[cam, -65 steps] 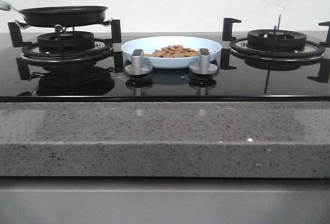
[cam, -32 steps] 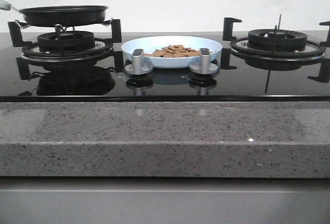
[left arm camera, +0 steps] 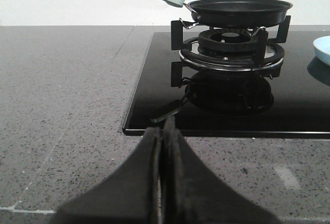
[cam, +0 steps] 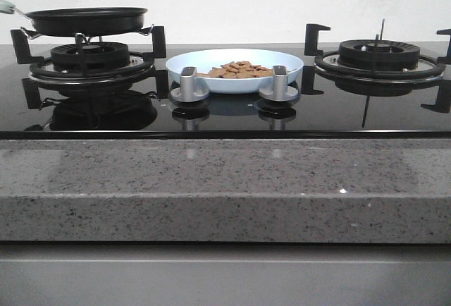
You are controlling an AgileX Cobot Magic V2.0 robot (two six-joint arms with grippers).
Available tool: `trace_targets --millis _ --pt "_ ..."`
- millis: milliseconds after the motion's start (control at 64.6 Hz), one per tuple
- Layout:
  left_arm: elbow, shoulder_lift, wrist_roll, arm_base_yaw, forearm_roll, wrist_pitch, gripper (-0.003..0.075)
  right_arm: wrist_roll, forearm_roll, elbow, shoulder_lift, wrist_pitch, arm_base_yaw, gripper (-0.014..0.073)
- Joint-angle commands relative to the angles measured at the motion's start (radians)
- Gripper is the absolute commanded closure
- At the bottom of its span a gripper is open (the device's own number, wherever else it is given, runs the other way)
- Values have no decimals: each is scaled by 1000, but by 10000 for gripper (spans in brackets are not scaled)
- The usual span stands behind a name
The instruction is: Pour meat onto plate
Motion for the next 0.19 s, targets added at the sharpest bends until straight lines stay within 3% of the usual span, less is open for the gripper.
trace_targets --millis 0,170 --pt "5 -17 -10 0 -10 -88 741 1 -10 -5 -17 -76 -7 654" --pt "5 -17 -10 0 -10 -88 741 1 -10 -5 -17 -76 -7 654"
